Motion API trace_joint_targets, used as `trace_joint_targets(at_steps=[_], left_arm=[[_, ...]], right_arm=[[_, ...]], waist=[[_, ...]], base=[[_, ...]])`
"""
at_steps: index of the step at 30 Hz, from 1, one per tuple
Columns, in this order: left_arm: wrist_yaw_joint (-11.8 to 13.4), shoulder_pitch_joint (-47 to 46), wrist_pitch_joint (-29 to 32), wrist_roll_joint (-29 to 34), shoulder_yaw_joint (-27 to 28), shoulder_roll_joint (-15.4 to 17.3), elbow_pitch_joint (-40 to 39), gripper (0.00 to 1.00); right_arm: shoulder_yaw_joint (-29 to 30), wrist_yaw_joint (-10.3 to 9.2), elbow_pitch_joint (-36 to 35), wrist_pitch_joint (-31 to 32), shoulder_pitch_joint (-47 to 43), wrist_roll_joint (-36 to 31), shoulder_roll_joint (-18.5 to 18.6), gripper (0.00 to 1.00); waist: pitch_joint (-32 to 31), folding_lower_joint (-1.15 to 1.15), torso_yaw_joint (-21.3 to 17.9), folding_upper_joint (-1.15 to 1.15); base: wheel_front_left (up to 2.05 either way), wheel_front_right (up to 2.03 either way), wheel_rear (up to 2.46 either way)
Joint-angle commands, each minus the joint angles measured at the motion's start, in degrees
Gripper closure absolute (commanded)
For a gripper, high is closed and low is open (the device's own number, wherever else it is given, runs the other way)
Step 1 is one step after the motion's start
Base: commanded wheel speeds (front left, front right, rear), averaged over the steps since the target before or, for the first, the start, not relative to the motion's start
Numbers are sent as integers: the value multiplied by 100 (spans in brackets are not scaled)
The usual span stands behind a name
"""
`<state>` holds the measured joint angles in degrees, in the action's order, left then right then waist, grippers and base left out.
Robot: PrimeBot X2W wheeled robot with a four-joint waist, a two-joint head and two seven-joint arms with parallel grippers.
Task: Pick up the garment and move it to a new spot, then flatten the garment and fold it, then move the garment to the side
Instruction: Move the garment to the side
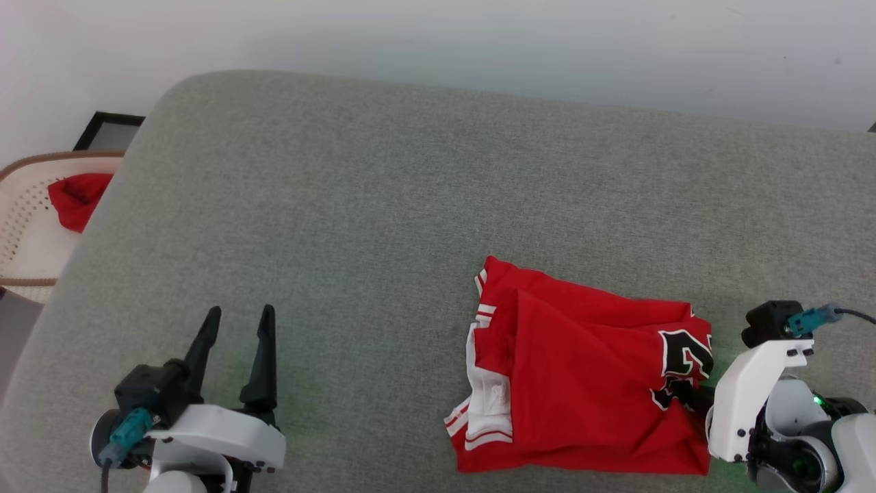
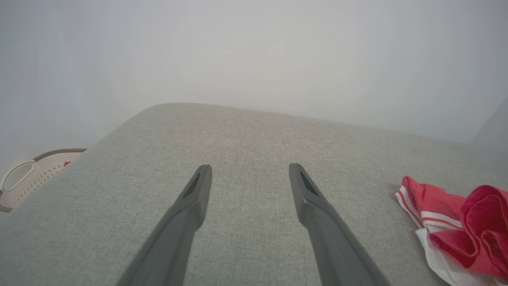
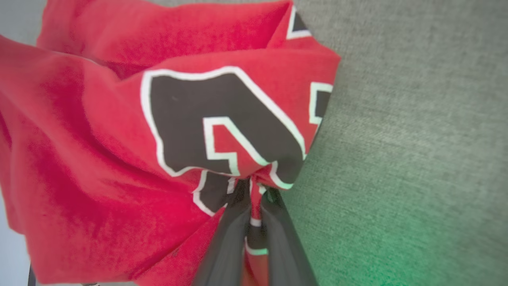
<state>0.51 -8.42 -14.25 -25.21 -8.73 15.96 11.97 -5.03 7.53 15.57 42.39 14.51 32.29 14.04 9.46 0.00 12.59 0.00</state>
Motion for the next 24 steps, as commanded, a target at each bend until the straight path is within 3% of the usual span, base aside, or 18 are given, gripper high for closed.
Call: trace_joint_targets(at_steps=[1,17,24], left_arm=[[-13,-56,-37,-15,9,-17,27,0],[-49,-60,-73,59,9,36,21,0],[-62,-157,-75,97,-36,51,-21,0]], right_arm=[[26,-9,58,57,91,75,-8,100],[-76,-8,-500,385,612,182,501,100],[-208,-8,-681,434,919,186,1009,100]], waist=[[-12,0,-29,0],[-196,0,-547,0],[-130,0,-898,0]], base=[[0,0,0],[0,0,0],[0,0,0]])
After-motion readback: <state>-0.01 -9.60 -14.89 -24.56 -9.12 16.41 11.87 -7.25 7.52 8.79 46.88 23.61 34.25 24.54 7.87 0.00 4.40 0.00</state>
